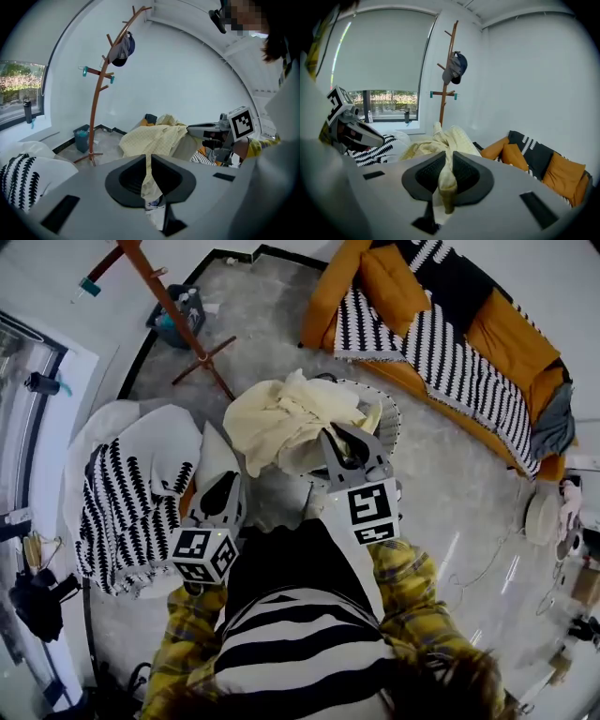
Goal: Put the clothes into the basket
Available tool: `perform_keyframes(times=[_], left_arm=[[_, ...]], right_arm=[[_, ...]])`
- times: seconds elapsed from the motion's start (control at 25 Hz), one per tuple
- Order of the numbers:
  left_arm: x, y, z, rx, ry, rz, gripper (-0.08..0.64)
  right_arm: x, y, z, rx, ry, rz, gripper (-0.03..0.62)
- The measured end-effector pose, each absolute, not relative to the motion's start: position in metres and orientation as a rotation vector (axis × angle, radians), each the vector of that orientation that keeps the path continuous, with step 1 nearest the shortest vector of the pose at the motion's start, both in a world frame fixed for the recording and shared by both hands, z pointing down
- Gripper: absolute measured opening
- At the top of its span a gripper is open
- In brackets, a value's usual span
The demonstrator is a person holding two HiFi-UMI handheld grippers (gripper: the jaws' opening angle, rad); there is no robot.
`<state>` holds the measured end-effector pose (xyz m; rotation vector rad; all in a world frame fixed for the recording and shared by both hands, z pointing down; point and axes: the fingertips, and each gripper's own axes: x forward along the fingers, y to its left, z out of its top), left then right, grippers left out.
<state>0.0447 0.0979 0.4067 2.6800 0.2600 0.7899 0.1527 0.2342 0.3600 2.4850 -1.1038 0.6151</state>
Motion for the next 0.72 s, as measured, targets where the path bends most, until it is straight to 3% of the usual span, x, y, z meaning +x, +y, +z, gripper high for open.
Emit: perform_keyframes(times=[0.36,0.72], left_arm=[[0.106,0.167,0.422,2.662,0.394,0.843,0.046],[0.152,0.216,0.445,2.636,0.455,0.939,0.046]], right_arm=[[0.199,0.325,0.373,2.541,-0.935,0.678,0.065],[0.228,0.382,0.441,2.545,-0.867,0.865,0.064]])
